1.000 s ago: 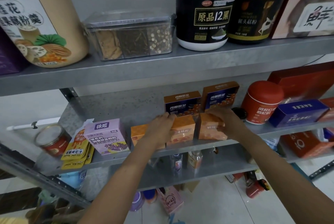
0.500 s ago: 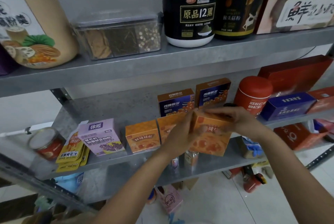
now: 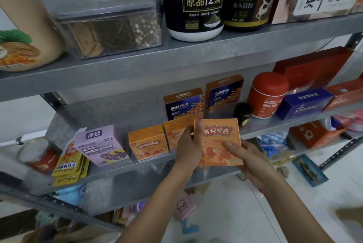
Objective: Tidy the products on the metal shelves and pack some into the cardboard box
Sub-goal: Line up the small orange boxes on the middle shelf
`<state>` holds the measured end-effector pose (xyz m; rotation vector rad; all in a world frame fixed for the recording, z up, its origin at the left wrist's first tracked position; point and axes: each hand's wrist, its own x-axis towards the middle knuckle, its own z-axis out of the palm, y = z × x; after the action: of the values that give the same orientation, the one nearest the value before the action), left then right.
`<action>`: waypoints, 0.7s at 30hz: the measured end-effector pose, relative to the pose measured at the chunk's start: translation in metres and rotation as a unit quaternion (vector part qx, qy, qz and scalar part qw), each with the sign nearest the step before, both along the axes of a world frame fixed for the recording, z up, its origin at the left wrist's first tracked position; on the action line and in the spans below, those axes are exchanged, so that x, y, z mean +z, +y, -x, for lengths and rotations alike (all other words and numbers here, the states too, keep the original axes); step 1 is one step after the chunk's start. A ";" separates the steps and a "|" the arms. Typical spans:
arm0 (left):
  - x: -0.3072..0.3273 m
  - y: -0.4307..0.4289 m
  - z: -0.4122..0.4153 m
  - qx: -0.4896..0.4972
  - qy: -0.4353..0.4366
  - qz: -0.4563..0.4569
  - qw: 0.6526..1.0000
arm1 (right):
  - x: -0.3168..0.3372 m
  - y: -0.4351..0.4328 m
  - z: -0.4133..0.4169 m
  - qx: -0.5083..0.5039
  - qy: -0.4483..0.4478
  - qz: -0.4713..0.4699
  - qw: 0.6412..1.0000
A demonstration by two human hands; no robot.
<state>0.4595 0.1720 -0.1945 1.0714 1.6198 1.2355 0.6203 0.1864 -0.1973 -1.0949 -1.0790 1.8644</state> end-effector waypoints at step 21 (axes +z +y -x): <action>0.024 -0.021 -0.011 -0.133 0.060 0.030 0.989 | 0.016 -0.009 0.004 -0.111 -0.066 -0.044 0.991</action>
<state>0.4704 0.1514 -0.1706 1.2969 1.5339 0.9562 0.6160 0.1772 -0.1812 -1.2471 -1.0568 1.5741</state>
